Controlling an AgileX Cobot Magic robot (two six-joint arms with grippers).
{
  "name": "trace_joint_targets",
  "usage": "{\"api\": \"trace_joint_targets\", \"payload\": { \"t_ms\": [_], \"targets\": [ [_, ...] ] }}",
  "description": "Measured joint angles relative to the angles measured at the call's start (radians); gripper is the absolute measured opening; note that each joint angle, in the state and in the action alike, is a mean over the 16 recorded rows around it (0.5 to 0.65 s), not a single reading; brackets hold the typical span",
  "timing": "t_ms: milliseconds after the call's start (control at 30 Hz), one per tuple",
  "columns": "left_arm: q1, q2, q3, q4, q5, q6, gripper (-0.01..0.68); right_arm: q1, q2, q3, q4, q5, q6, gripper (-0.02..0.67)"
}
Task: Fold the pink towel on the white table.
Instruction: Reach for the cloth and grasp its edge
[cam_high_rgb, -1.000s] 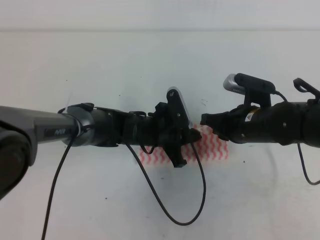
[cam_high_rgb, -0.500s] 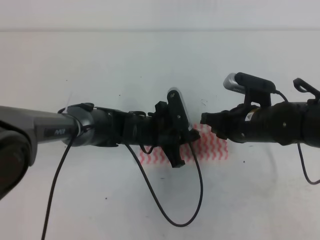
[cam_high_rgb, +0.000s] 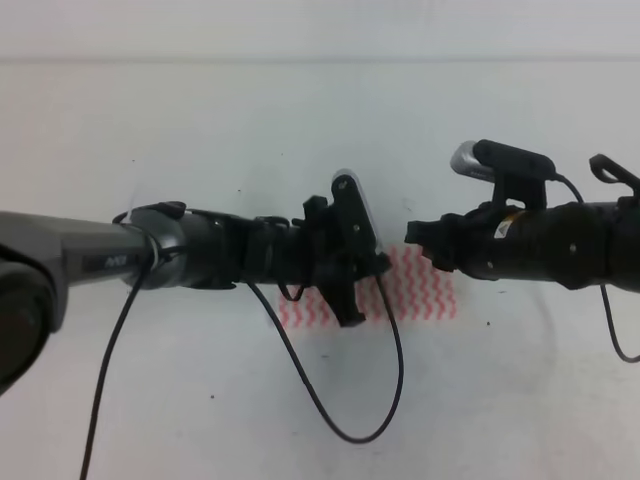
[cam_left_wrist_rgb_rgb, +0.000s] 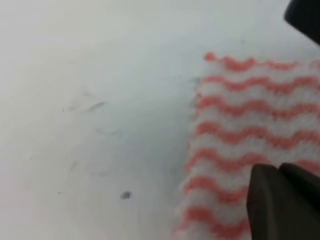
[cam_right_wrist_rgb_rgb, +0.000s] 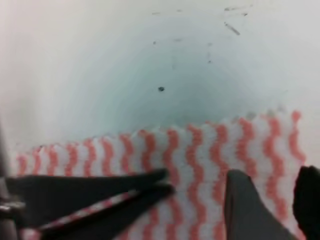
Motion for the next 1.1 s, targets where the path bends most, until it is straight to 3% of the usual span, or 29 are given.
{"api": "trace_joint_targets", "payload": {
  "t_ms": [233,600,800,1100],
  "targets": [
    [0.006,-0.090,0.010,0.018,-0.123,-0.212,-0.005,-0.015,0.000,-0.051,-0.041,0.089,-0.001,0.186],
    [0.018,-0.243,0.115,0.148,-0.210,-0.641,-0.005,-0.021,0.009,-0.149,-0.101,0.279,-0.002,0.043],
    [0.019,-0.280,0.203,0.213,-0.190,-0.750,-0.005,-0.020,0.031,-0.161,-0.103,0.332,-0.002,-0.009],
    [0.020,-0.272,0.283,0.237,-0.166,-0.792,-0.005,-0.019,0.075,-0.161,-0.094,0.383,-0.002,-0.016]
  ]
}}
